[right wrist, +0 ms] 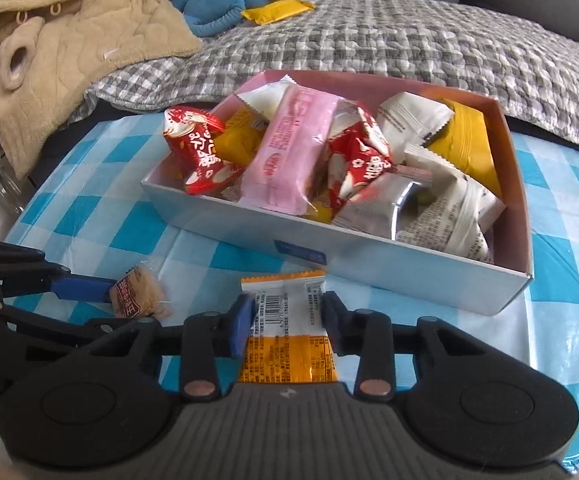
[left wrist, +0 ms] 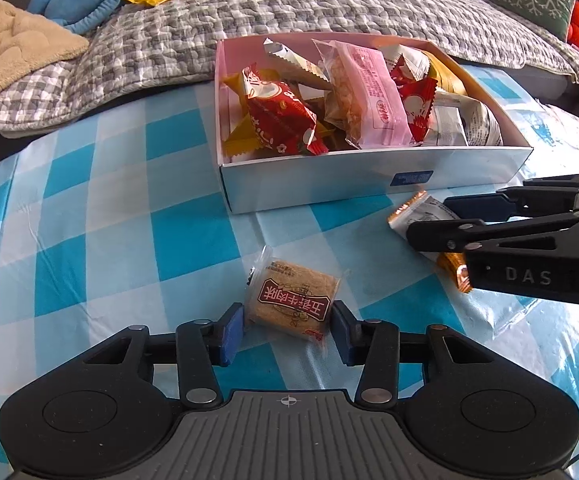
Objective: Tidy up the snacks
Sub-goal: 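Grasp the brown biscuit packet with the left tool while the right grasps the orange-white bar, then carry the biscuit packet and orange bar into the box and open both tools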
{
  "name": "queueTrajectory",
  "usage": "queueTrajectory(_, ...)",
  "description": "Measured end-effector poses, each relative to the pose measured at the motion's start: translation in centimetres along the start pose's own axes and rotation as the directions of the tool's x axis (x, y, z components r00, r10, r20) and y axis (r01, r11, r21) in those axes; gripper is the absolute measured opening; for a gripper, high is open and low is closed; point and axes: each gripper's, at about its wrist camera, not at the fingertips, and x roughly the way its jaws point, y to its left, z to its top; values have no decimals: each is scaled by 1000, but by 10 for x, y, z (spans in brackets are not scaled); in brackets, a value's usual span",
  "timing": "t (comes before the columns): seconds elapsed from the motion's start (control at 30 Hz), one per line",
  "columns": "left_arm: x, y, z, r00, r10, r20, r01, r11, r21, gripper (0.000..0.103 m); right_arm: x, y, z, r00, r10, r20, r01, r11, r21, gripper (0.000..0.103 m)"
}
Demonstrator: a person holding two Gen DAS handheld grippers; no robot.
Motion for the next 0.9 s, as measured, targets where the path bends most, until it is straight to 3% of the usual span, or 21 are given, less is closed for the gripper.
queueTrajectory(0.53, -25, 1, 12, 994, -74, 85, 74, 997, 11, 43, -32, -1, 7, 995, 83, 53, -82, 996, -28, 34)
queueTrajectory(0.7, -33, 3, 18, 988, -91, 123, 91, 996, 6, 43, -44, -9, 17, 987, 122, 101, -124, 992, 14, 34)
queueTrajectory(0.9, -40, 7, 27, 981, -99, 167, 102, 995, -10, 43, -52, -34, 27, 983, 106, 151, -122, 987, 107, 34)
